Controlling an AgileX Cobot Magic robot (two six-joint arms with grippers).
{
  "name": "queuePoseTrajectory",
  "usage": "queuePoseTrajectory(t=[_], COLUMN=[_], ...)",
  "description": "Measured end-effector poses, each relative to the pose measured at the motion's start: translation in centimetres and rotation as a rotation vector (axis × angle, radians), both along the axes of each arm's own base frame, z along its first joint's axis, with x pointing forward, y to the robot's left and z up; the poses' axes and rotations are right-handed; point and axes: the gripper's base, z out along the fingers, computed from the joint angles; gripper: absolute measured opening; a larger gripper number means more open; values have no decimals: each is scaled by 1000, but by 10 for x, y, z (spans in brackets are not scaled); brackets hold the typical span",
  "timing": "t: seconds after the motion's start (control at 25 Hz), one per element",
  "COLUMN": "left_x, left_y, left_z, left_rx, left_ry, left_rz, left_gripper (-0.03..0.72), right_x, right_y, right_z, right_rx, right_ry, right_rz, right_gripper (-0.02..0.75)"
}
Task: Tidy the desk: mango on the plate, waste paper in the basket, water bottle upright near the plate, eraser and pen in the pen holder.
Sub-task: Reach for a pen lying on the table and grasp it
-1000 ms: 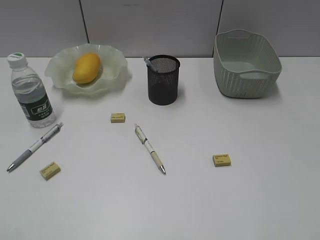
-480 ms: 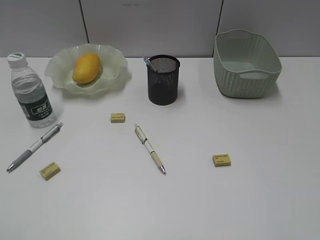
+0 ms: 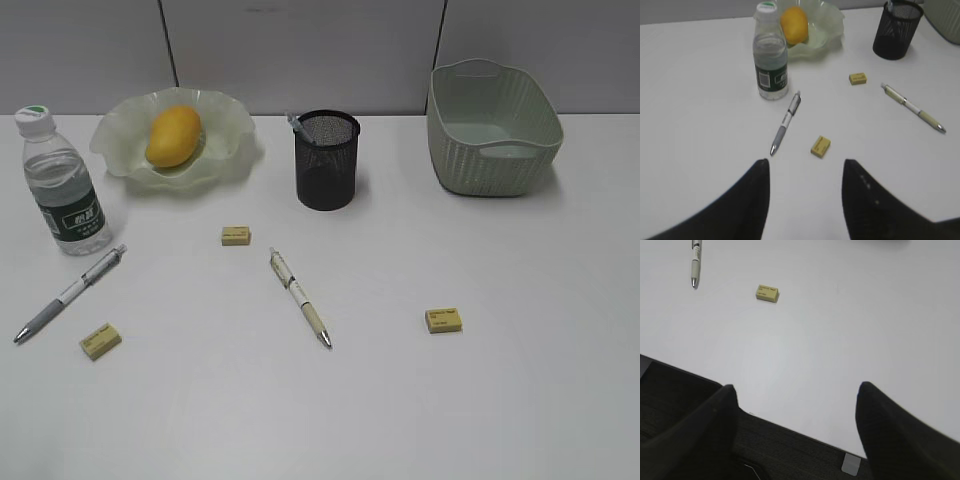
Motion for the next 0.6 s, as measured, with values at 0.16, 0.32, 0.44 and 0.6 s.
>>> queuePoseTrajectory(t=[0.16,0.32,0.44,0.6], left_x=[29,65,92,128], left_y=[-4,-9,-13,-19], left_z=[7,-2,-9,-26], left_rx=[4,29,45,76], left_ry=[45,209,308,463], left_rz=[5,7,8,4], left_gripper=[362,362,363,365], right_x=[0,0,0,0], right_y=[0,0,0,0], right_z=[0,0,0,0], right_rx=[0,0,0,0], right_ry=[0,0,0,0], right_rz=[0,0,0,0], right_gripper=[572,572,572,572])
